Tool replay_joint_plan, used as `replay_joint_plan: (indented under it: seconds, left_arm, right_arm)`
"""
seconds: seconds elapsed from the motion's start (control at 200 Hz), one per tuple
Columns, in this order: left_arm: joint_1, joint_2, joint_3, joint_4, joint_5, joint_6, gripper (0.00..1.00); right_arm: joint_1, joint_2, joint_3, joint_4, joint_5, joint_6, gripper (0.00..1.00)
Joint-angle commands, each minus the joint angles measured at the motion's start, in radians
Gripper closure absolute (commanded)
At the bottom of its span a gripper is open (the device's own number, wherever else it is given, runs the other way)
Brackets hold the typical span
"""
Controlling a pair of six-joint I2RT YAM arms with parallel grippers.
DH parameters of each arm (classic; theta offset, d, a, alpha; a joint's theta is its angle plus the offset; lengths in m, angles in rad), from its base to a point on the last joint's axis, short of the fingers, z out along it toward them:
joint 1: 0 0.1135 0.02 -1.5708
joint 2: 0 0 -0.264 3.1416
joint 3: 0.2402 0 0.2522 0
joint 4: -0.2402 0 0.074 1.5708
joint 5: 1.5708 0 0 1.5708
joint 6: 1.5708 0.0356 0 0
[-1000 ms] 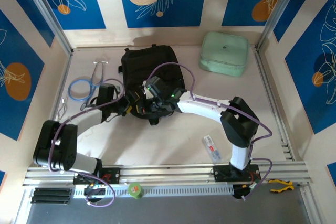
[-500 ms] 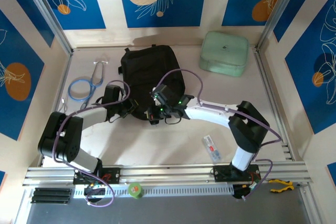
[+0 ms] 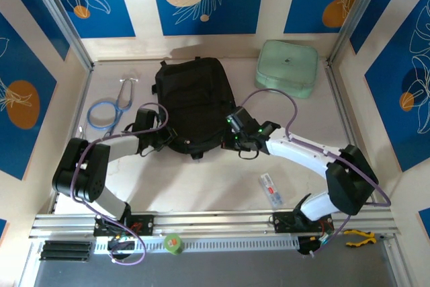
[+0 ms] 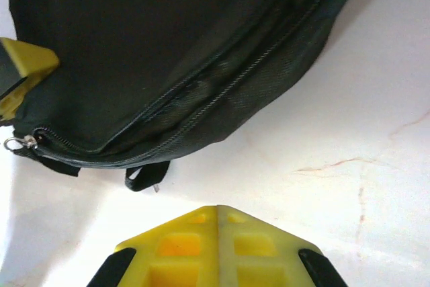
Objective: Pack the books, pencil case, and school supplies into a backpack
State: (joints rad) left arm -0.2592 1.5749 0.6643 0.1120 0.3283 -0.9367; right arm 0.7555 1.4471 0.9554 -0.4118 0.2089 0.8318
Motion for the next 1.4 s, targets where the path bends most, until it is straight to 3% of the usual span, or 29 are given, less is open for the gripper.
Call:
replay_joint_plan:
  seconds: [0.0, 0.15, 0.24, 0.37, 0.65, 0.84, 1.075, 1.21, 1.395]
  left_arm:
    - [0.009, 0.012, 0.026, -0.021, -0.009, 0.024, 0.95]
    - [0.01, -0.021, 0.023, -0.018, 0.032, 0.01, 0.95]
    - [0.008, -0.036, 0.025, -0.012, 0.071, 0.0, 0.95]
    - [-0.012, -0.039, 0.039, -0.006, 0.125, -0.014, 0.95]
    - [-0.035, -0.051, 0.061, -0.027, 0.125, -0.012, 0.95]
    - [-0.035, -0.06, 0.065, -0.047, 0.117, 0.0, 0.95]
    - [-0.036, -0.062, 0.063, -0.061, 0.103, 0.007, 0.97]
    - [-0.035, -0.061, 0.066, -0.061, 0.094, 0.01, 0.97]
    - [-0.029, -0.056, 0.072, -0.082, 0.068, 0.027, 0.99]
  right_arm:
    - [0.016, -0.016, 0.015, 0.014, -0.087, -0.07, 1.0]
    - [0.109, 0.062, 0.103, 0.02, -0.095, -0.127, 0.73]
    - [0.165, 0.134, 0.163, -0.002, -0.037, -0.117, 0.64]
    - [0.223, 0.225, 0.239, -0.007, -0.01, -0.099, 0.61]
    - [0.278, 0.388, 0.389, -0.077, 0.161, -0.103, 0.54]
    - [0.279, 0.478, 0.491, -0.131, 0.285, -0.107, 0.59]
    - [0.273, 0.521, 0.539, -0.164, 0.33, -0.086, 0.81]
    - [0.268, 0.494, 0.496, -0.164, 0.345, -0.086, 0.95]
    - [0.242, 0.377, 0.347, -0.157, 0.378, -0.04, 0.98]
